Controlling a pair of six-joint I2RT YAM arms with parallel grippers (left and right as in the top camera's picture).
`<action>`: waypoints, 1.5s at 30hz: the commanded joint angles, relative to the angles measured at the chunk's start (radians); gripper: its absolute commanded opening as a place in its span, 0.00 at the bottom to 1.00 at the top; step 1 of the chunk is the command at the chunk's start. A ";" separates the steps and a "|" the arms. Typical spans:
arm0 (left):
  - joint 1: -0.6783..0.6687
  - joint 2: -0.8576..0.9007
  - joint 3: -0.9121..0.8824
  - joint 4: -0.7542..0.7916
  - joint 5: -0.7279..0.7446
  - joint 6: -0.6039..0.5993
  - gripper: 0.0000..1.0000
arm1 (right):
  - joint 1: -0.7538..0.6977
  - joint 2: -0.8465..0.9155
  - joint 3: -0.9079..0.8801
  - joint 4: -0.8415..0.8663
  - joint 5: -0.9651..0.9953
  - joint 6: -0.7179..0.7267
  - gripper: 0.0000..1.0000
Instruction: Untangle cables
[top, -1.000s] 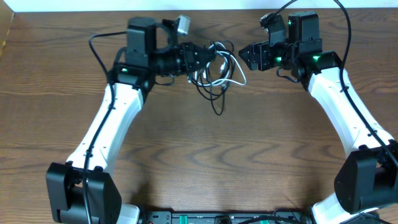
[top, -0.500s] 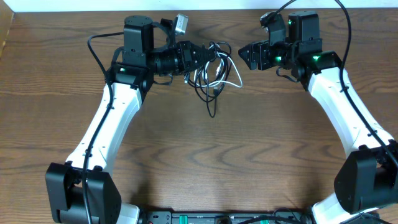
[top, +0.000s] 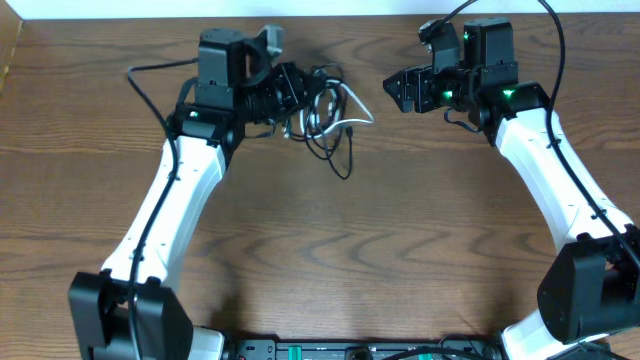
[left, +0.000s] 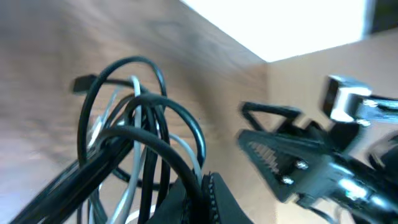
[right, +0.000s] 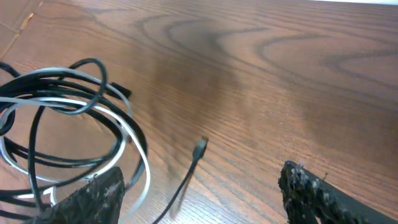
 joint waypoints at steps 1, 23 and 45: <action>0.002 -0.069 0.011 -0.063 -0.153 0.007 0.07 | 0.003 0.007 0.019 -0.001 -0.002 0.021 0.76; -0.001 -0.156 0.012 -0.299 -0.153 0.287 0.07 | 0.061 0.007 0.019 -0.002 0.001 0.040 0.75; -0.010 -0.347 0.012 -0.388 -0.101 0.309 0.07 | 0.193 0.007 0.019 0.114 -0.085 0.136 0.72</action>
